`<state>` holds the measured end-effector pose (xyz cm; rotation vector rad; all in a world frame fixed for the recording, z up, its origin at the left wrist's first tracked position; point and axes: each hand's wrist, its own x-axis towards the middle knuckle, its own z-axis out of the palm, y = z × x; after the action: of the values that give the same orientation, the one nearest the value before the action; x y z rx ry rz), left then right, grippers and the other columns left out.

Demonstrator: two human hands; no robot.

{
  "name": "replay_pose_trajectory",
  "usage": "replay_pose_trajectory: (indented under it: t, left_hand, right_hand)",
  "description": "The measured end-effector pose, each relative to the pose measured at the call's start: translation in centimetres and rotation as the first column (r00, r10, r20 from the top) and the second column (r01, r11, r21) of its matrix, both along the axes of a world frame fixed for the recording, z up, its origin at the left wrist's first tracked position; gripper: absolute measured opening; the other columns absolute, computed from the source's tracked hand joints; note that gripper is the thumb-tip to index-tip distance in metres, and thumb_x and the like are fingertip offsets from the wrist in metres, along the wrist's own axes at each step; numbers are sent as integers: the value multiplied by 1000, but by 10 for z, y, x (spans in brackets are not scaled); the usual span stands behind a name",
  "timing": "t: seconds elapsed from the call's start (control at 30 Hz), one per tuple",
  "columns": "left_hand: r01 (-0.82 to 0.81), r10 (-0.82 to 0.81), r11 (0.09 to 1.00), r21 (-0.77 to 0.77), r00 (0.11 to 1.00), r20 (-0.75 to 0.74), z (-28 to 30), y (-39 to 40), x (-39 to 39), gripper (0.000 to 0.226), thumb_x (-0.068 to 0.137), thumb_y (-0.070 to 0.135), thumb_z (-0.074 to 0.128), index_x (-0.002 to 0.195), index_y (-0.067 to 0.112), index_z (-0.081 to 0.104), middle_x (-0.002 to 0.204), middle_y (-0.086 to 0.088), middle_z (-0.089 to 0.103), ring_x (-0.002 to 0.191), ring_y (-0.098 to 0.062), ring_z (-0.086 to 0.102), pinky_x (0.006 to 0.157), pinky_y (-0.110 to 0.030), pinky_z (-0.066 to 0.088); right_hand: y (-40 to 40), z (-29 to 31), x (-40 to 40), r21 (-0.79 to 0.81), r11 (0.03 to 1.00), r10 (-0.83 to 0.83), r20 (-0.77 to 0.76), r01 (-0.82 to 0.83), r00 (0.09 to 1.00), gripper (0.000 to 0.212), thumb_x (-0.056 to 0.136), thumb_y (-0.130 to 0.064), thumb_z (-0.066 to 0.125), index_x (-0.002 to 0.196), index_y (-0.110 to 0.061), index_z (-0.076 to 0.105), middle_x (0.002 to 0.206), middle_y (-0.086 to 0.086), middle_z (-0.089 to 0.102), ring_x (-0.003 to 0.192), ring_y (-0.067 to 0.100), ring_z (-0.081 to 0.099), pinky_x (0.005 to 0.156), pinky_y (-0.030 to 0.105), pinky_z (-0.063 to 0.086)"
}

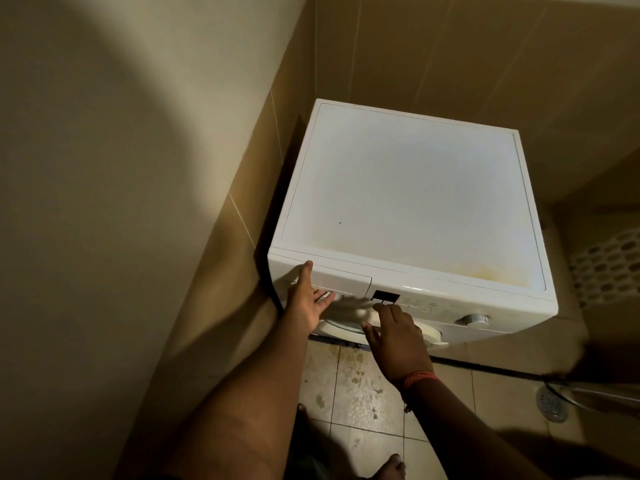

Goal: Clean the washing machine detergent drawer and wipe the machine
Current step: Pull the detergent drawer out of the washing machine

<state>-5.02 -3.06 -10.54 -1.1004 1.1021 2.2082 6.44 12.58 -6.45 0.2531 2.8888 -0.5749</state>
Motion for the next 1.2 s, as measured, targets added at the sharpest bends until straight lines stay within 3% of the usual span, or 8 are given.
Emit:
replay_pose_trajectory:
  t: [0.13,0.33,0.57,0.73,0.97,1.1,1.2]
  left_hand:
    - [-9,12,996,-89,999,32,7,4,-5,58,84,50,64,126,13,48,126,-17,47,112,-30,54,77,-38,60]
    - [-8,11,982,-187,1000,19,4,4,16,52,90,44,58,128,12,44,122,-18,55,109,-32,60,77,-38,61]
    - [-31,31,985,-168,1000,-1,13,-8,60,40,94,35,56,125,13,44,120,-20,59,109,-31,61,71,-36,59]
    - [-46,49,983,-177,999,13,16,-16,88,49,94,36,55,133,10,42,116,-19,60,104,-28,63,69,-36,59]
    - [-59,67,988,-142,996,56,19,-31,123,46,96,37,53,131,8,44,117,-20,61,102,-28,62,86,-43,55]
    - [-64,73,991,-121,995,73,18,-31,128,49,94,37,55,131,7,44,118,-21,61,109,-30,61,89,-43,54]
    - [-50,64,988,-149,994,86,17,-32,129,47,94,37,57,131,12,44,118,-16,59,112,-28,58,100,-46,48]
  right_hand:
    - [2,2,4,-17,999,32,-15,-32,999,40,97,-44,49,130,-22,52,124,1,57,112,24,54,90,40,47]
    - [11,2,3,-53,998,34,-22,-35,999,39,98,-44,47,129,-20,52,127,2,56,116,25,52,92,41,47]
    - [8,8,-1,-61,997,50,-52,-53,997,38,98,-43,48,128,-21,53,127,2,56,115,24,52,92,41,47]
    - [-4,13,-4,-82,993,79,-42,-82,996,38,98,-43,48,127,-19,54,123,3,56,113,24,52,91,40,47]
    - [-26,12,3,-80,986,149,13,-148,989,40,98,-45,47,129,-19,52,127,5,55,114,25,52,93,40,48]
    - [-33,9,10,-67,980,190,36,-187,981,41,99,-45,46,131,-20,51,128,5,54,114,24,52,94,39,47]
    - [-37,6,13,-69,978,199,55,-195,979,42,99,-46,45,132,-20,51,129,4,54,115,23,51,95,39,47]
